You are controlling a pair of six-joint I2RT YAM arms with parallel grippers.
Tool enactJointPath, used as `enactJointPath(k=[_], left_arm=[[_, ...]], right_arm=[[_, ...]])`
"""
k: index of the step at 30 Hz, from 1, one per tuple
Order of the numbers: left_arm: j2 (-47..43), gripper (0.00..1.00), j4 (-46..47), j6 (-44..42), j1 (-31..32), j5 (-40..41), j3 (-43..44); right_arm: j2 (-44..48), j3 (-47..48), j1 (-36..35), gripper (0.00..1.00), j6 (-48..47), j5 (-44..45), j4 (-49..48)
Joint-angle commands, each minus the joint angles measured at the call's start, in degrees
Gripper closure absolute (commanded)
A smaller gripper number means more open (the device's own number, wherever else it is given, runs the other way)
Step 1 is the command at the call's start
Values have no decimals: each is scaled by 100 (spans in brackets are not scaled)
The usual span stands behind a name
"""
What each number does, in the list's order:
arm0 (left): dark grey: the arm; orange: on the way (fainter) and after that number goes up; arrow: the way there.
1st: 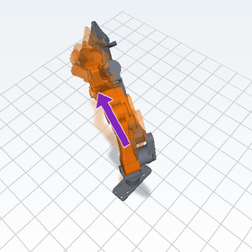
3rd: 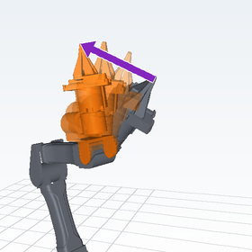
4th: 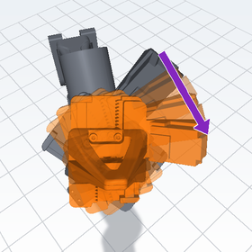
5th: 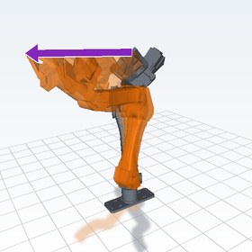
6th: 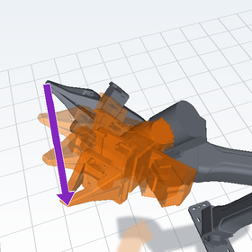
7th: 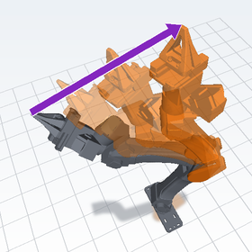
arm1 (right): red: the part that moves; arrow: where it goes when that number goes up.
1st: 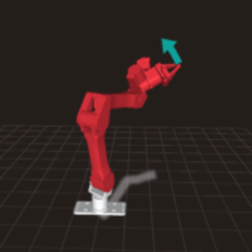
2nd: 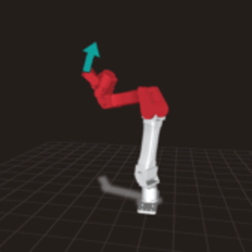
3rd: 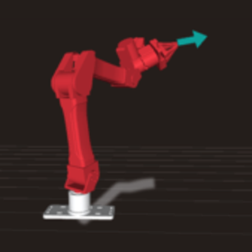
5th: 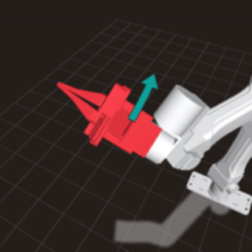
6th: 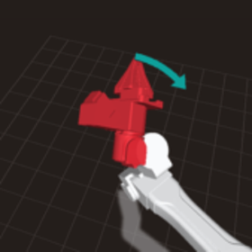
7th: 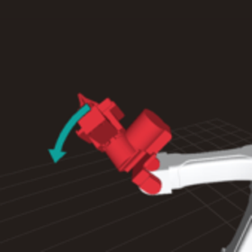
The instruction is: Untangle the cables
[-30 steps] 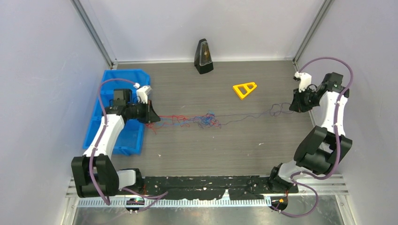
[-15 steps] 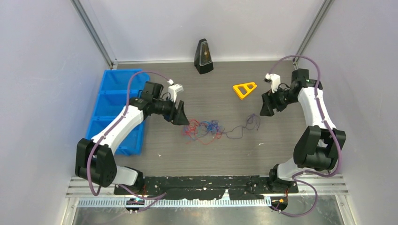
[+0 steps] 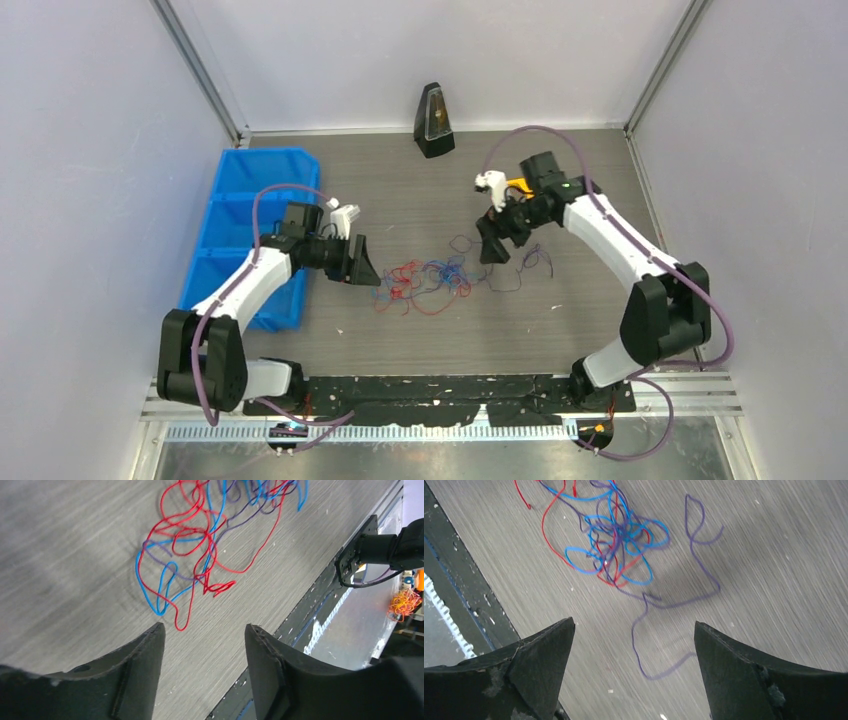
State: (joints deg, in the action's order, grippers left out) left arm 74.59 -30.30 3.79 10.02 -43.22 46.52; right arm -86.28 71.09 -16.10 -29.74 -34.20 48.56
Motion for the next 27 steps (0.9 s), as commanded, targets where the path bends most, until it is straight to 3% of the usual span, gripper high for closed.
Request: enactJointPath(k=[1,8,14,17,20,23,24,26,27], left_arm=[[168,42,526,389,0,94,-299],[361,58,786,466,0,-167,-687],[465,48,917,583,0,-157,-574],[562,36,932,561,8,-102,-465],[630,34,984,469,61,-108,-342],[709,35,1224,565,236,-69,-288],[796,35,1267,591,328,-26,-229],[956,34,1306,569,570,115,-94],[1064,34,1313,562,680,206,-11]], right_arm=[[-405,115,-692,4,641,545,-902],[-965,191,-1389,2,804,713,-1267],[-1536,164,-1616,0,913,857,-1541],[-1730,121,-1685,6,928,895,-1554],[-1764,-67,-1736,25,871,911,-1593],[-1628,-198,-1733,59,865,890,-1650],[-1589,-224,-1736,65,869,850,-1640],[-1445,-241,-1736,87,889,736,-1613],[-1326,-250,-1738,91,917,701,-1588]])
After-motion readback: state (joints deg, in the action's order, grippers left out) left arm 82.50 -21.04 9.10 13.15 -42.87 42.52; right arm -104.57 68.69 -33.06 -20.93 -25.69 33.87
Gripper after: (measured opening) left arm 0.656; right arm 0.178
